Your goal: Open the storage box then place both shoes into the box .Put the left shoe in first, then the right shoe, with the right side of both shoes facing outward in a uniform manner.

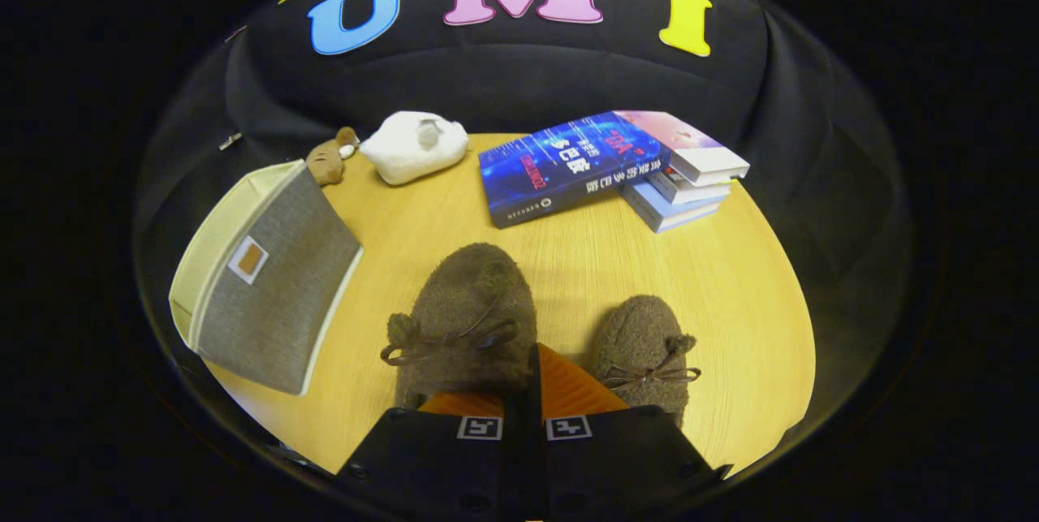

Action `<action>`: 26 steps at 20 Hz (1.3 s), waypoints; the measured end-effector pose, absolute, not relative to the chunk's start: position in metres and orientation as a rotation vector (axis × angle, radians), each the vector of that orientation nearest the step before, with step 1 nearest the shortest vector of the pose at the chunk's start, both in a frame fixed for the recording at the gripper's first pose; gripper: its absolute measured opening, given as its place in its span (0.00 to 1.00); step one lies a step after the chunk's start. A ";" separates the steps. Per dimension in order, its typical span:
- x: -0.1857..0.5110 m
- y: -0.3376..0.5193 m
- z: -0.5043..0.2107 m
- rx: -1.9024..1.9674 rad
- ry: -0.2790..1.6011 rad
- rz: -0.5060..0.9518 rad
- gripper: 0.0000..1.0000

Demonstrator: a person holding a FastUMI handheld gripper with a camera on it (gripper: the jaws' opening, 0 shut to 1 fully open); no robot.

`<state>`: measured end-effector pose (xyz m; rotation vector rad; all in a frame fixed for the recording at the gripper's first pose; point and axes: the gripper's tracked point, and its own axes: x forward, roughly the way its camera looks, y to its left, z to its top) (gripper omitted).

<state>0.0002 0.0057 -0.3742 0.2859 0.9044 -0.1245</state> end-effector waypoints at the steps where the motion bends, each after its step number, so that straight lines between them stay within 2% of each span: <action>1: 0.006 0.011 -0.359 0.298 0.887 -0.118 0.05; 13: 0.114 0.156 -0.181 0.528 0.718 0.066 0.05; 19: 0.154 0.227 -0.190 0.488 0.744 0.043 0.05; 26: 0.156 0.283 -0.250 0.461 0.860 -0.032 0.05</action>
